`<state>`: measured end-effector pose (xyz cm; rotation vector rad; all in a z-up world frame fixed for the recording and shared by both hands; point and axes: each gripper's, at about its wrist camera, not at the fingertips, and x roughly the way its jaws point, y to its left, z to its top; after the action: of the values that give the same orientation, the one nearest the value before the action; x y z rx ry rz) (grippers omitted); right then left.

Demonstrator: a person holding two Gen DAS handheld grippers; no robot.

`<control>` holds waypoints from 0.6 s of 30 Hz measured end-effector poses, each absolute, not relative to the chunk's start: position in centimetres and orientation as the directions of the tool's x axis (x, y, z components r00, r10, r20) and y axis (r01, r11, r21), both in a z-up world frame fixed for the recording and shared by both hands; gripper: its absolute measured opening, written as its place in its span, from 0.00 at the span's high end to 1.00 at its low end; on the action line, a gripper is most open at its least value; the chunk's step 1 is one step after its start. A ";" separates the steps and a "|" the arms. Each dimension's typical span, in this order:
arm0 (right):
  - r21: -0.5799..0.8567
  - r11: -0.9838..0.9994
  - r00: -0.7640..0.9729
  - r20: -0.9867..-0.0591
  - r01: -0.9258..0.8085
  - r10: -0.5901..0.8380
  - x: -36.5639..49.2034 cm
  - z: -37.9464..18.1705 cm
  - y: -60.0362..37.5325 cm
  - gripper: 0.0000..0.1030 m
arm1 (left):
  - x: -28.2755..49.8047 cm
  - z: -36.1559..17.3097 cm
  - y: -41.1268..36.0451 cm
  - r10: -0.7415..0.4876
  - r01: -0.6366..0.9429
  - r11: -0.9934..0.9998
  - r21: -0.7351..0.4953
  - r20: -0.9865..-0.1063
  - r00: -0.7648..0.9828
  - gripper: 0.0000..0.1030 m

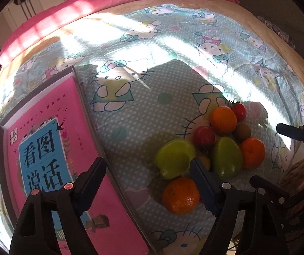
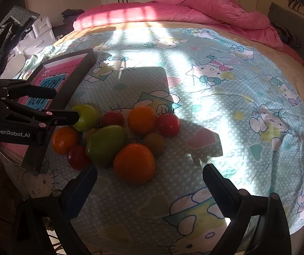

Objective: Organize fruits
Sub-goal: 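Grasp a green apple with the left tool while the right tool grasps an orange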

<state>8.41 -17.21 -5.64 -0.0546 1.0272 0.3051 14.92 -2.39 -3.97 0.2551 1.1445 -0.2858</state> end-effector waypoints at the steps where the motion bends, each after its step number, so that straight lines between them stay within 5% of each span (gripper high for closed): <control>1: 0.097 0.954 0.474 -0.851 -0.282 0.227 8.5 -5.7 -17.2 0.05 | 15.1 -4.1 -2.5 -0.082 0.365 0.928 0.070 -0.919 0.386 0.20; 4: 0.069 0.950 0.466 -0.859 -0.305 0.212 8.7 -6.0 -16.8 0.14 | 15.4 -3.8 -2.3 -0.087 0.384 0.920 0.071 -0.922 0.378 0.21; 8: 0.055 0.939 0.457 -0.863 -0.338 0.216 8.5 -6.3 -16.3 0.23 | 15.0 -3.0 -2.5 -0.117 0.433 0.899 0.062 -0.920 0.374 0.39; 18: 0.026 0.925 0.436 -0.876 -0.380 0.204 9.0 -7.4 -15.5 0.43 | 15.9 -4.8 -4.5 -0.168 0.544 0.839 0.004 -0.949 0.268 0.42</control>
<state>8.99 -15.49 -7.40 -0.1848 1.0600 0.3654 15.92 -4.53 -4.79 0.3620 1.2113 -0.4946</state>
